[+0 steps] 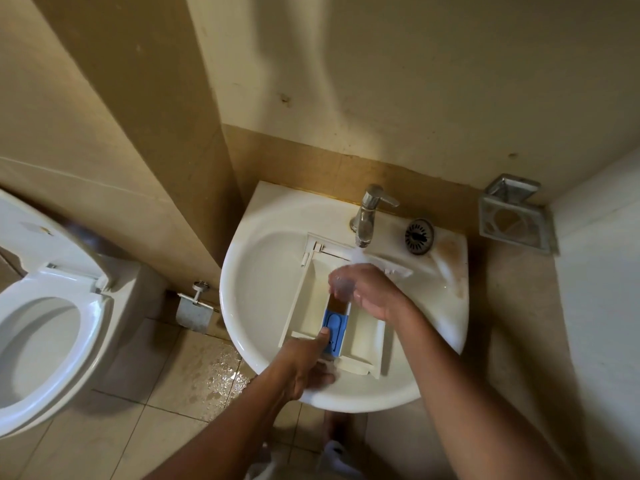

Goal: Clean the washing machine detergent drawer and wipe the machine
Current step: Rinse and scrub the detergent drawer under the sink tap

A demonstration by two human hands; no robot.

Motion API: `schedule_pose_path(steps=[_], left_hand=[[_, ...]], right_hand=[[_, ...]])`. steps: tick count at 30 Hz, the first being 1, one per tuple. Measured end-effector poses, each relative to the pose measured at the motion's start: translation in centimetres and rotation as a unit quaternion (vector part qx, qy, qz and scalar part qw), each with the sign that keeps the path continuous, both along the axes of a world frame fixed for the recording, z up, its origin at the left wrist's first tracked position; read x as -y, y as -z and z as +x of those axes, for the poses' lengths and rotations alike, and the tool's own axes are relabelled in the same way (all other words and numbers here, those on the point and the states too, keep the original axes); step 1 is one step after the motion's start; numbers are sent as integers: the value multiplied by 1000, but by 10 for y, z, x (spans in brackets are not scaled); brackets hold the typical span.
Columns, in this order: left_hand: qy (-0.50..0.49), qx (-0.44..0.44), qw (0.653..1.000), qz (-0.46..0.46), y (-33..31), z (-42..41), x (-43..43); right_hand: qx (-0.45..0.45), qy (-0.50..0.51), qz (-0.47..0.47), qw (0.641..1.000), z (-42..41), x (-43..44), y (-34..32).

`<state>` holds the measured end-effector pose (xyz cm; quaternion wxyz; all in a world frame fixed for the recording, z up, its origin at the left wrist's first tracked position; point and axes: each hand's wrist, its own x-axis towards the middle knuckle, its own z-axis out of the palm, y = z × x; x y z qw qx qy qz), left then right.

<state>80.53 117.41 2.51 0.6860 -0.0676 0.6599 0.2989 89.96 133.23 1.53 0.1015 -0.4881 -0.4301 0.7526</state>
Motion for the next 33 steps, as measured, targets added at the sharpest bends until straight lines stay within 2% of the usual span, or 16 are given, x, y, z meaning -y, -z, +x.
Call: schedule_pose_path(steps=[1,2,3,5,7,9,11,13,14,16,19,21,24,29,33], left_hand=[[34,7,999,-18,-7,-3,-3],[64,8,997,-31,-12,-5,-5],[91,-2,995,-37,-17,-6,-7],[148,-57,987,-28,-23,-6,-11],[227,-151,962,-2,-27,-4,-14],[330,-253,909,27,-35,-4,-20],[363,-358,859,57,-45,-5,-34],[286,-456,832,134,-45,-3,-55],[213,-454,845,184,-42,-1,-68],[59,-369,893,252,-32,2,-91],[-79,-237,934,254,-19,10,-110],[-145,-202,936,250,-16,17,-113],[-217,-194,925,242,-12,21,-118],[-291,-105,926,216,-3,18,-120],[-329,-67,911,238,-5,21,-119]], right_hand=[[75,-98,85,989,2,1,-1],[142,-151,150,967,4,2,-2],[191,-150,193,951,6,2,-3],[214,-52,212,952,9,0,-6],[162,74,144,973,10,-2,-6],[65,183,24,981,7,-3,-3],[-63,296,-114,946,2,0,-2],[-154,371,-191,896,-4,3,2],[-187,382,-204,882,-8,4,3],[-236,396,-214,861,-17,8,4],[-279,424,-251,824,-25,16,4],[-296,426,-248,819,-27,19,-1],[-321,432,-234,810,-29,16,1],[-271,445,-200,830,-32,11,12],[-255,445,-194,836,-33,11,8]])
